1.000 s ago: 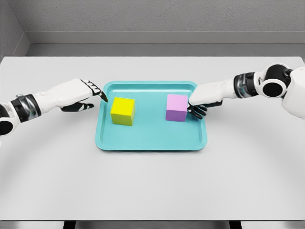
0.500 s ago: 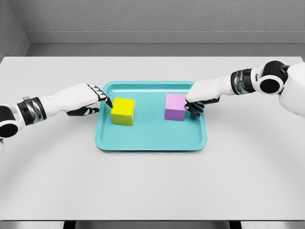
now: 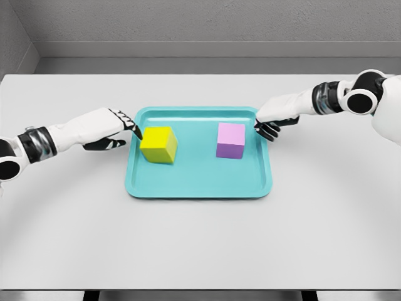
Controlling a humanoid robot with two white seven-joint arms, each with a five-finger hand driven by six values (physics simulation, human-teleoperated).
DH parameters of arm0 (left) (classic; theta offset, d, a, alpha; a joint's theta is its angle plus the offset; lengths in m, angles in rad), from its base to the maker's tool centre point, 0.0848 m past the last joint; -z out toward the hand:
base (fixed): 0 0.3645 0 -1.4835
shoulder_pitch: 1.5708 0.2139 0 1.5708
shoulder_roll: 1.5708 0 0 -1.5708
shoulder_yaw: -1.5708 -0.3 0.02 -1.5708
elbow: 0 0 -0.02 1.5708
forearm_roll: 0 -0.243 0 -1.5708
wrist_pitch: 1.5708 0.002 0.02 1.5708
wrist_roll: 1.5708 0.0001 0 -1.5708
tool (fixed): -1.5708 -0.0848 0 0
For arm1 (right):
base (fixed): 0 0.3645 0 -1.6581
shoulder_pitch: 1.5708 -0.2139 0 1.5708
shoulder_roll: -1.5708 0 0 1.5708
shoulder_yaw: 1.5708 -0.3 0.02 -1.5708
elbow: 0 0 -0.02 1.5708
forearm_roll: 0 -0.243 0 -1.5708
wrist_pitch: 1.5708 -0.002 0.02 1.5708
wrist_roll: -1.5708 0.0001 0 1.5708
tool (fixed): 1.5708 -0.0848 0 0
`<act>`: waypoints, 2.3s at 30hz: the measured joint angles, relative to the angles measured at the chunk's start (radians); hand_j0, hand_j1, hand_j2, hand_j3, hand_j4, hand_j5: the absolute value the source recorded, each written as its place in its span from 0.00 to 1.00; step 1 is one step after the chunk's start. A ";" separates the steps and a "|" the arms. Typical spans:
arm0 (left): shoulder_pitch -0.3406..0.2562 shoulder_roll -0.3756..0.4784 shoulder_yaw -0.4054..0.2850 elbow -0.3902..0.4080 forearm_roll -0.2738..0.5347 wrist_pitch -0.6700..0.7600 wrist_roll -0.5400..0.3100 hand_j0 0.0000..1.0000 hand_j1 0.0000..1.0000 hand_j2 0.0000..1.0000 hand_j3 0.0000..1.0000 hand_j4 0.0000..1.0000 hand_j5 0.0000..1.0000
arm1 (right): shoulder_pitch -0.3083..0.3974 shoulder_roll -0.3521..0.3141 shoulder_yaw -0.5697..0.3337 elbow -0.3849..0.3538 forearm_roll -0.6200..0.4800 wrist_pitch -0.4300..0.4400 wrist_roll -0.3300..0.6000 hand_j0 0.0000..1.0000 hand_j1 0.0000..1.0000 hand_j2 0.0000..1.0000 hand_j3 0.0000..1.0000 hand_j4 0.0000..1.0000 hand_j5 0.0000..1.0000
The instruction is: Push two cubes
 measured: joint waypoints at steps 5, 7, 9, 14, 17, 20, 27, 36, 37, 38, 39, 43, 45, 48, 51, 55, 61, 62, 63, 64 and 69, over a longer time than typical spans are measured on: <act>0.003 0.002 0.000 -0.014 -0.005 -0.003 0.000 0.60 0.60 0.60 0.60 0.60 0.60 | 0.000 0.047 0.013 0.061 0.015 0.000 0.000 0.11 0.11 0.11 0.11 0.11 0.11; 0.003 0.011 0.000 -0.032 -0.007 -0.006 0.001 0.58 0.58 0.58 0.58 0.58 0.58 | 0.002 0.055 0.015 0.070 0.017 0.000 0.000 0.11 0.11 0.11 0.11 0.11 0.11; 0.005 0.020 0.002 -0.047 -0.005 -0.007 0.001 0.58 0.58 0.58 0.58 0.58 0.58 | 0.000 0.060 0.021 0.075 0.019 0.000 0.000 0.11 0.11 0.11 0.11 0.11 0.11; 0.003 0.042 0.006 -0.057 0.000 -0.008 0.001 0.58 0.58 0.58 0.58 0.58 0.58 | 0.002 0.072 0.027 0.081 0.030 0.009 -0.010 0.11 0.11 0.11 0.11 0.11 0.11; 0.002 0.039 0.005 -0.030 -0.007 -0.008 -0.006 0.57 0.57 0.57 0.57 0.57 0.57 | 0.000 0.079 0.030 0.083 0.039 0.012 -0.013 0.11 0.11 0.11 0.11 0.11 0.11; 0.003 0.044 0.019 -0.021 -0.009 -0.008 -0.021 0.57 0.57 0.57 0.57 0.57 0.57 | 0.000 0.085 0.029 0.083 0.048 0.014 -0.017 0.11 0.11 0.11 0.11 0.11 0.11; 0.002 0.032 0.040 -0.012 -0.011 -0.008 -0.030 0.56 0.56 0.56 0.56 0.56 0.56 | -0.005 0.094 0.034 0.072 0.051 0.009 -0.012 0.11 0.11 0.11 0.11 0.11 0.11; -0.026 -0.034 0.034 0.069 -0.051 -0.008 -0.038 0.54 0.54 0.54 0.54 0.54 0.54 | -0.012 0.099 0.038 0.048 0.022 0.001 -0.001 0.11 0.11 0.11 0.11 0.11 0.11; -0.026 -0.036 0.034 0.070 -0.051 -0.008 -0.038 0.53 0.53 0.53 0.53 0.53 0.53 | -0.012 0.099 0.038 0.046 0.022 0.000 0.000 0.11 0.11 0.11 0.11 0.11 0.11; -0.026 -0.037 0.033 0.070 -0.052 -0.008 -0.038 0.53 0.53 0.53 0.53 0.53 0.53 | -0.012 0.100 0.038 0.045 0.021 0.000 0.000 0.11 0.11 0.11 0.11 0.11 0.11; -0.026 -0.038 0.033 0.070 -0.053 -0.008 -0.038 0.53 0.53 0.53 0.53 0.53 0.53 | -0.012 0.101 0.038 0.045 0.021 0.000 0.000 0.11 0.11 0.11 0.11 0.11 0.11; -0.025 -0.039 0.024 0.050 -0.054 -0.008 -0.040 0.51 0.51 0.51 0.51 0.51 0.51 | -0.012 0.111 0.038 0.043 0.021 0.000 0.000 0.11 0.11 0.11 0.11 0.11 0.11; -0.023 -0.037 0.009 0.031 -0.054 -0.008 -0.040 0.51 0.51 0.51 0.51 0.51 0.51 | -0.014 0.117 0.038 0.043 0.020 0.000 0.000 0.11 0.11 0.11 0.11 0.11 0.11; -0.021 -0.035 -0.002 0.009 -0.054 -0.008 -0.039 0.51 0.51 0.51 0.51 0.51 0.51 | -0.014 0.127 0.038 0.043 0.020 0.000 0.000 0.11 0.11 0.11 0.11 0.11 0.11; -0.025 -0.034 -0.019 0.000 -0.055 -0.008 -0.039 0.51 0.51 0.51 0.51 0.51 0.51 | -0.014 0.133 0.038 0.044 0.019 0.000 0.000 0.11 0.11 0.11 0.11 0.11 0.11; -0.025 -0.036 -0.029 -0.007 -0.056 -0.008 -0.039 0.51 0.51 0.51 0.51 0.51 0.51 | -0.037 0.132 0.035 0.073 0.018 0.000 0.000 0.11 0.11 0.11 0.11 0.11 0.11; -0.025 -0.038 -0.035 -0.020 -0.055 -0.008 -0.038 0.50 0.50 0.50 0.50 0.50 0.50 | -0.074 0.047 0.043 0.008 0.020 0.000 0.000 0.12 0.12 0.12 0.12 0.12 0.12; -0.025 -0.039 -0.035 -0.022 -0.055 -0.008 -0.038 0.50 0.50 0.50 0.50 0.50 0.50 | -0.081 0.025 0.056 -0.028 0.020 0.000 0.000 0.12 0.12 0.12 0.12 0.12 0.12; -0.025 -0.042 -0.036 -0.022 -0.055 -0.008 -0.038 0.50 0.50 0.50 0.50 0.50 0.50 | -0.086 0.009 0.073 -0.057 0.020 0.000 0.000 0.12 0.12 0.12 0.12 0.12 0.12; -0.025 -0.047 -0.036 -0.023 -0.055 -0.008 -0.038 0.50 0.50 0.50 0.50 0.50 0.50 | -0.086 -0.002 0.091 -0.079 0.020 0.000 0.000 0.12 0.12 0.12 0.12 0.12 0.12; -0.025 -0.062 -0.037 -0.023 -0.055 -0.008 -0.038 0.49 0.49 0.49 0.49 0.49 0.49 | -0.084 -0.010 0.168 -0.123 0.019 0.000 0.000 0.12 0.12 0.12 0.12 0.12 0.12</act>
